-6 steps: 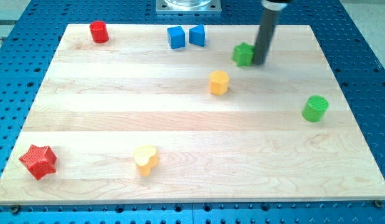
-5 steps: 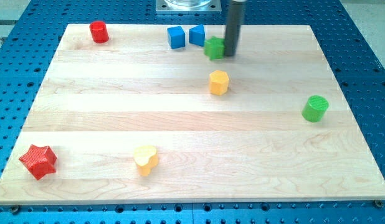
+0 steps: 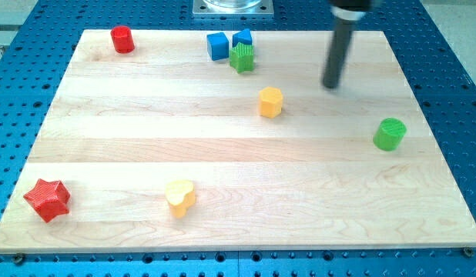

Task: Move green circle slightly to the left

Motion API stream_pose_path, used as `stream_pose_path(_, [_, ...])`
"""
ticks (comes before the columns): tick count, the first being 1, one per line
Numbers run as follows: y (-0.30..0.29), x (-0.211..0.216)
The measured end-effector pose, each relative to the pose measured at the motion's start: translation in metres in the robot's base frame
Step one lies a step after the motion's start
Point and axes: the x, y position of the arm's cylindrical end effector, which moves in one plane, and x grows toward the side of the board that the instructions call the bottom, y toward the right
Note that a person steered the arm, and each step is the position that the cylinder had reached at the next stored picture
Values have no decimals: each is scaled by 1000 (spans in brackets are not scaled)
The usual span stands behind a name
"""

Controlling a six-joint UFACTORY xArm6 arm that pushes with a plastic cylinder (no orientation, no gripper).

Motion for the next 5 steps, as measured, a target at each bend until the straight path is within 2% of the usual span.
stream_pose_path(1, [86, 35])
stream_pose_path(2, [81, 119])
stream_pose_path(3, [37, 123])
stream_pose_path(4, [-21, 105])
stream_pose_path(5, [2, 131])
